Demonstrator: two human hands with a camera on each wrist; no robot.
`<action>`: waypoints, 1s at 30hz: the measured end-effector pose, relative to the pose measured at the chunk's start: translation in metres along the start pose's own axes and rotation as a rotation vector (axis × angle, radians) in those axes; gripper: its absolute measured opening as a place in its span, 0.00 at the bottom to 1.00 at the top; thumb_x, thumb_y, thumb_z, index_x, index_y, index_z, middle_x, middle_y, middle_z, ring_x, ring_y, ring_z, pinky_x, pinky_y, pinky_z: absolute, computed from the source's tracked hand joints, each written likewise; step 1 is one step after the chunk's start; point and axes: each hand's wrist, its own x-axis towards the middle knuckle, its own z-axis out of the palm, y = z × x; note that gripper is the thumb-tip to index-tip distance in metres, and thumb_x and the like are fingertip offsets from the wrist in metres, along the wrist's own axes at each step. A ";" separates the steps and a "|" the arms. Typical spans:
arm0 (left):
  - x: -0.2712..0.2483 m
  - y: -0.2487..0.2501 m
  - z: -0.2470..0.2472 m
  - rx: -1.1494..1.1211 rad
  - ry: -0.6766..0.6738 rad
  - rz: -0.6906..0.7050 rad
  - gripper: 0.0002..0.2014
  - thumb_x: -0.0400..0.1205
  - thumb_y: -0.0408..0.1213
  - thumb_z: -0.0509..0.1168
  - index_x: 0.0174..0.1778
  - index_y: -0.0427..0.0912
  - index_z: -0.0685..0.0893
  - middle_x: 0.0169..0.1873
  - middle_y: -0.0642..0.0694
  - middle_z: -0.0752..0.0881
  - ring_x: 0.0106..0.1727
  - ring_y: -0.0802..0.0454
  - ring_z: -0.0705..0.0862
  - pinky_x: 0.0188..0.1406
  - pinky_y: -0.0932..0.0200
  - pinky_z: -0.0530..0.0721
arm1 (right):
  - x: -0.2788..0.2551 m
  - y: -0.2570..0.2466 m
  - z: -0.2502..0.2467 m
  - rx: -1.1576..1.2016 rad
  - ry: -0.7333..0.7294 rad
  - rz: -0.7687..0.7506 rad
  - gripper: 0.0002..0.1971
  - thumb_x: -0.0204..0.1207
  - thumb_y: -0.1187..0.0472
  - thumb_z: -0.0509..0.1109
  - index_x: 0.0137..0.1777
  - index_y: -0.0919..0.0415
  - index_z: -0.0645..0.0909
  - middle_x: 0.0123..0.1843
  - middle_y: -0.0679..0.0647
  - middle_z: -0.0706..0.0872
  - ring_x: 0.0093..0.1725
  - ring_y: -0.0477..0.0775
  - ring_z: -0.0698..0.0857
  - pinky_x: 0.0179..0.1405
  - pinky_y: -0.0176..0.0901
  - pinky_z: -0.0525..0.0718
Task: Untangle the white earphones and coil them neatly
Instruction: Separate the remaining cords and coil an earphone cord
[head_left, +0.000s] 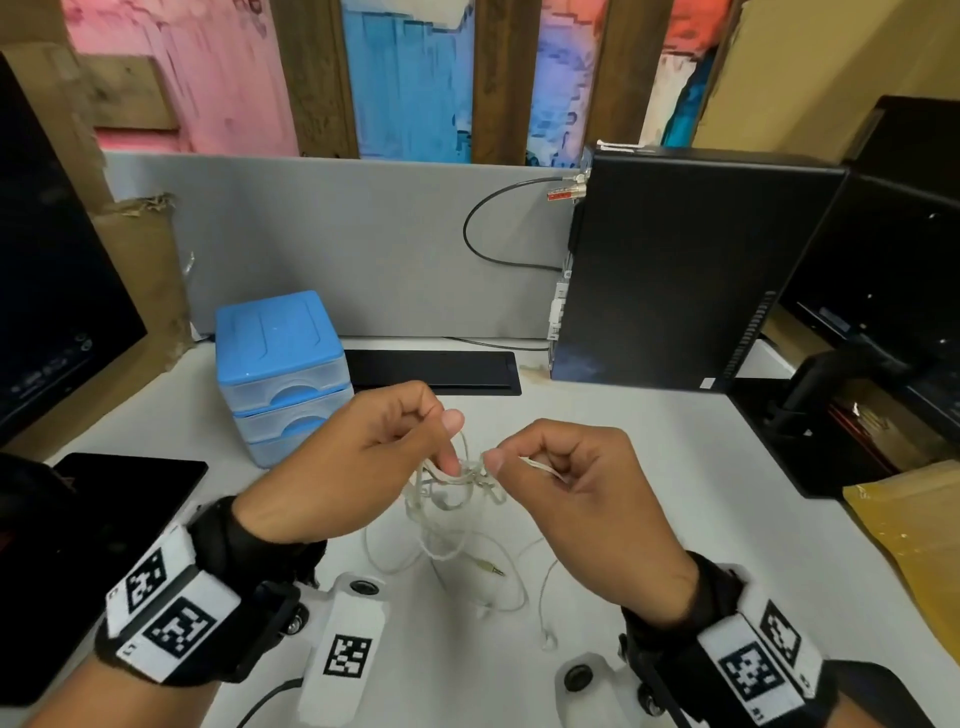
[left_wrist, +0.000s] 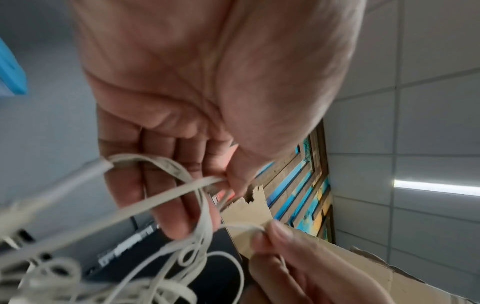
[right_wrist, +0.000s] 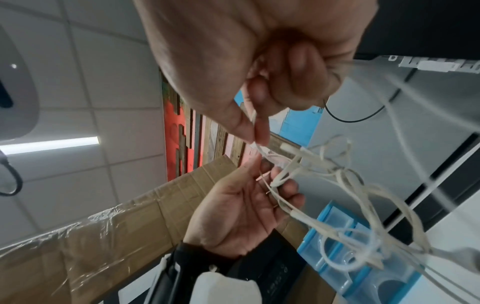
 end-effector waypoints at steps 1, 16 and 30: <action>0.000 0.000 0.003 -0.029 -0.006 -0.011 0.18 0.85 0.56 0.64 0.42 0.43 0.80 0.37 0.43 0.92 0.37 0.31 0.86 0.47 0.35 0.82 | 0.001 -0.001 0.000 0.005 0.015 0.007 0.09 0.78 0.65 0.75 0.36 0.62 0.88 0.19 0.53 0.73 0.21 0.44 0.64 0.22 0.32 0.66; 0.002 0.001 0.020 0.093 0.094 -0.078 0.11 0.88 0.49 0.58 0.46 0.46 0.76 0.16 0.44 0.82 0.16 0.54 0.76 0.21 0.65 0.76 | 0.014 -0.007 -0.032 0.217 0.142 0.032 0.07 0.75 0.58 0.74 0.39 0.60 0.88 0.21 0.47 0.69 0.23 0.46 0.63 0.21 0.29 0.66; 0.007 -0.007 0.015 0.178 0.099 -0.132 0.12 0.86 0.53 0.59 0.46 0.49 0.78 0.15 0.47 0.81 0.17 0.58 0.74 0.22 0.60 0.79 | 0.021 -0.032 -0.083 0.340 0.432 -0.165 0.11 0.86 0.64 0.61 0.43 0.59 0.81 0.27 0.51 0.71 0.25 0.50 0.66 0.23 0.42 0.62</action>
